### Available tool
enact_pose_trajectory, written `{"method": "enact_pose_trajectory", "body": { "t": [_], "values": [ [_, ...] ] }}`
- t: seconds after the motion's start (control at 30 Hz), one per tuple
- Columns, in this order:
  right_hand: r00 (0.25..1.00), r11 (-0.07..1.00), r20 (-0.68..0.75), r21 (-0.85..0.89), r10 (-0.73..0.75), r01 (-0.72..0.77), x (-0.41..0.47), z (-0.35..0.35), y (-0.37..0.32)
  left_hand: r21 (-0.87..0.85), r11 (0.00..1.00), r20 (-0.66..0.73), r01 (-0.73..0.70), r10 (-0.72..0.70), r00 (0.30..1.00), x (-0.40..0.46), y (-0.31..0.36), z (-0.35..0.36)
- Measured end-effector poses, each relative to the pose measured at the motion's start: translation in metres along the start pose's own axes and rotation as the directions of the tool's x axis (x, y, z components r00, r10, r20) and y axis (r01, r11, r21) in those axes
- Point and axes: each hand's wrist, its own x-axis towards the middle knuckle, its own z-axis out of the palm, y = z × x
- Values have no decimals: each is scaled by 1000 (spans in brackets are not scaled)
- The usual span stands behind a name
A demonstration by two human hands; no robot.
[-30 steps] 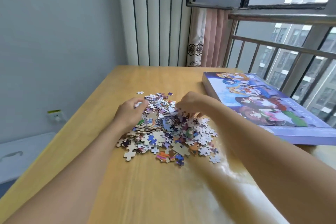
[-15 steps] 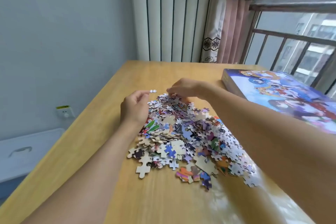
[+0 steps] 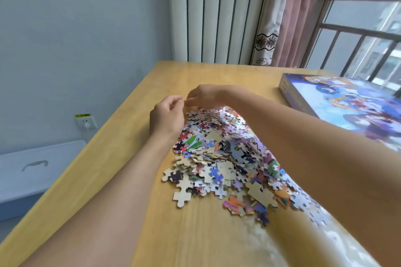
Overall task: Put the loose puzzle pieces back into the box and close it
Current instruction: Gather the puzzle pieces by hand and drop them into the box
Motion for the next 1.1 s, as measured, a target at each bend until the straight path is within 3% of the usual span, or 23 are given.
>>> {"method": "enact_pose_trajectory", "body": {
  "t": [0.1,0.33,0.5,0.73,0.97,1.1],
  "values": [
    [1000,990,0,-143,3,-3,-33,-3,-3,34,999,121,-21,17,993,-5,4,1],
    [1000,999,-29,-49,-8,6,-111,-1,-4,137,980,437,-145,72,896,-26,15,1],
    [963,991,-268,131,23,13,-162,3,10,124,980,511,-158,74,856,-36,21,-1],
    [966,965,-15,44,258,-257,-220,29,23,206,912,629,-353,153,763,-51,34,-9],
    [952,974,-205,36,228,-225,-215,39,32,244,858,771,-453,112,627,-55,37,-25],
    [925,979,-321,94,203,-182,-212,41,36,260,843,741,-471,138,657,-56,37,-24]
  ]
}}
